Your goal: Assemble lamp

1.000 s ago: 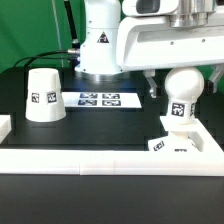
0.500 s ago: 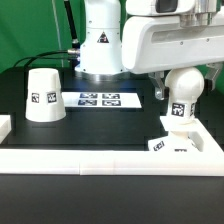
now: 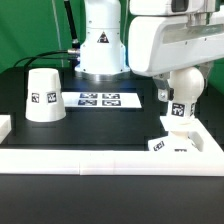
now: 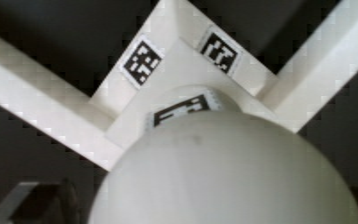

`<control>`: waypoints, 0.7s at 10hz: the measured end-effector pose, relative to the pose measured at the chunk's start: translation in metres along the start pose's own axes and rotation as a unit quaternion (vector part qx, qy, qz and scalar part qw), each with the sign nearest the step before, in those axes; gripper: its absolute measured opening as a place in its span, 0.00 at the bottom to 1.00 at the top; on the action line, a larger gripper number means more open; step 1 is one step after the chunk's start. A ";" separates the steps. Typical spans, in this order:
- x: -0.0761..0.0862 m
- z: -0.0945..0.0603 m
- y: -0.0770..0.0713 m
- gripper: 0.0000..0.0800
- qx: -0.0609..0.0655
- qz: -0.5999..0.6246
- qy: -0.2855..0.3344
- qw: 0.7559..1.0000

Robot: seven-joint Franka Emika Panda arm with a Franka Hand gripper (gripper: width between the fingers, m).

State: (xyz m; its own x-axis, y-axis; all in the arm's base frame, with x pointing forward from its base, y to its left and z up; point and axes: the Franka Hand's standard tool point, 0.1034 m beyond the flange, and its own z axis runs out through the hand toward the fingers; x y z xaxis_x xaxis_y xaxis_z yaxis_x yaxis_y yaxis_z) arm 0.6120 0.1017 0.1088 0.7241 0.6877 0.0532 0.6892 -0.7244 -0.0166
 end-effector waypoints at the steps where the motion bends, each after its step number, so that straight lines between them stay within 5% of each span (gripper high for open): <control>1: -0.001 0.000 0.001 0.87 0.000 -0.027 0.000 1.000; 7: 0.004 -0.003 0.000 0.87 -0.012 -0.103 -0.007 0.995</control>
Offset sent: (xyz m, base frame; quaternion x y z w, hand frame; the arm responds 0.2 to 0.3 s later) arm 0.0007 0.0079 0.0066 -0.0097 -0.0077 -0.1815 0.9833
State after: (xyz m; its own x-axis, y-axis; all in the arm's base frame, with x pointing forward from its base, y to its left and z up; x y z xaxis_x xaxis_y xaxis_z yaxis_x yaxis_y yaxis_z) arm 0.6149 0.1040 0.1115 0.5684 0.8218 0.0401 0.8219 -0.5693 0.0166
